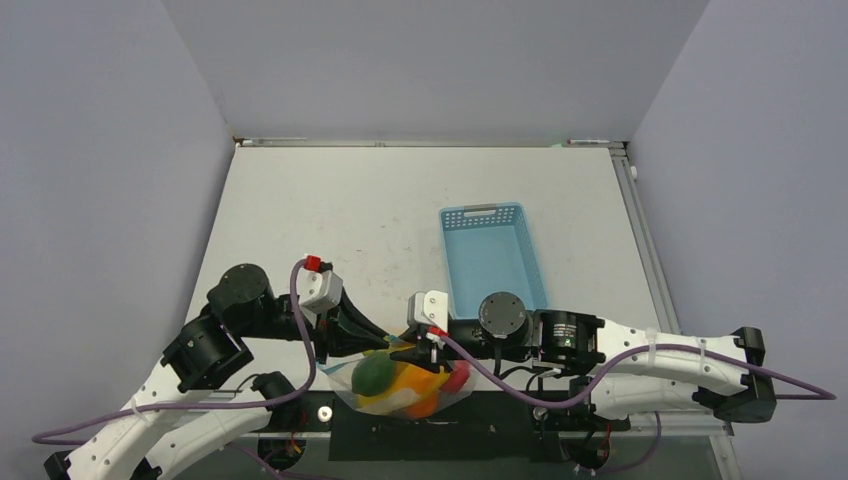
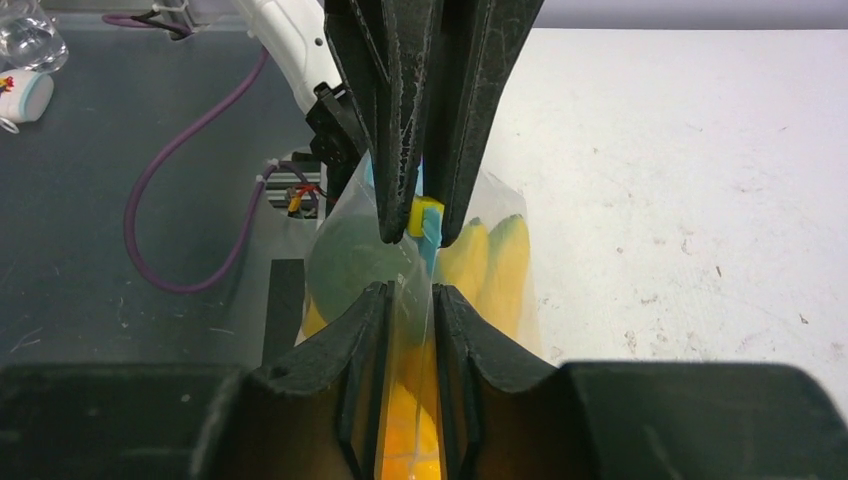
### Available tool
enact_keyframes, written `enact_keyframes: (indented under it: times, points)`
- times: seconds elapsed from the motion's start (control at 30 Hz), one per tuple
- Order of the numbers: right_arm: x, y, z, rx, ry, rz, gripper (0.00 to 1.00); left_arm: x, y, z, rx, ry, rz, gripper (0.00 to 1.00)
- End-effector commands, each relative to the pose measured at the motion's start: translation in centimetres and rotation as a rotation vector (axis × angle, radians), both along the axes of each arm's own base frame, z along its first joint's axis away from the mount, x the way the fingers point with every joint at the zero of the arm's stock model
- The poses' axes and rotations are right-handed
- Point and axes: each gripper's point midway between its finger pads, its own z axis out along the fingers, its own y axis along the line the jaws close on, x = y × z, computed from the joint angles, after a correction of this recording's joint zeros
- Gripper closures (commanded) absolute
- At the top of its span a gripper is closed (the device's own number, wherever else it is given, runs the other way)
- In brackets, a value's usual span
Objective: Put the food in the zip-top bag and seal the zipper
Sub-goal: Zip the zipper food storage bag at the center of the board.
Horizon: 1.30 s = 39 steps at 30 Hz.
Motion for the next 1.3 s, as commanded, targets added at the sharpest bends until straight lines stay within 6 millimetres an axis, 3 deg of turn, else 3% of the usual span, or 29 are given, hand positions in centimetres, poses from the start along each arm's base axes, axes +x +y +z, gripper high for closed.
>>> enact_keyframes:
  times: [0.0,0.17,0.3,0.77,1.1,1.2,1.27]
  points:
    - [-0.2,0.6,-0.9,-0.008,-0.002,0.030,0.77,-0.4,-0.2,1.5,-0.044,-0.025,-0.027,1.00]
    - [0.1,0.9,-2.2,-0.049,-0.007,0.031,0.64,-0.4,-0.4,-0.3,0.013,0.024,-0.046,1.00]
    - [0.4,0.9,-2.0,-0.064,-0.017,0.031,0.60,-0.6,-0.5,-1.3,0.040,0.047,-0.061,1.00]
    - [0.9,0.6,0.4,-0.040,-0.047,0.021,0.62,-0.1,-0.9,-2.9,0.085,0.074,-0.064,1.00]
    - [0.8,0.3,0.4,-0.046,-0.043,0.033,0.81,-0.2,-0.7,-2.7,0.082,0.067,-0.059,1.00]
    - [0.9,0.1,0.8,-0.037,-0.049,0.027,0.94,-0.1,-0.7,-2.9,0.088,0.069,-0.057,1.00]
    - [0.9,-0.1,1.3,-0.019,-0.055,0.023,0.95,-0.1,-0.8,-3.1,0.094,0.074,-0.055,1.00]
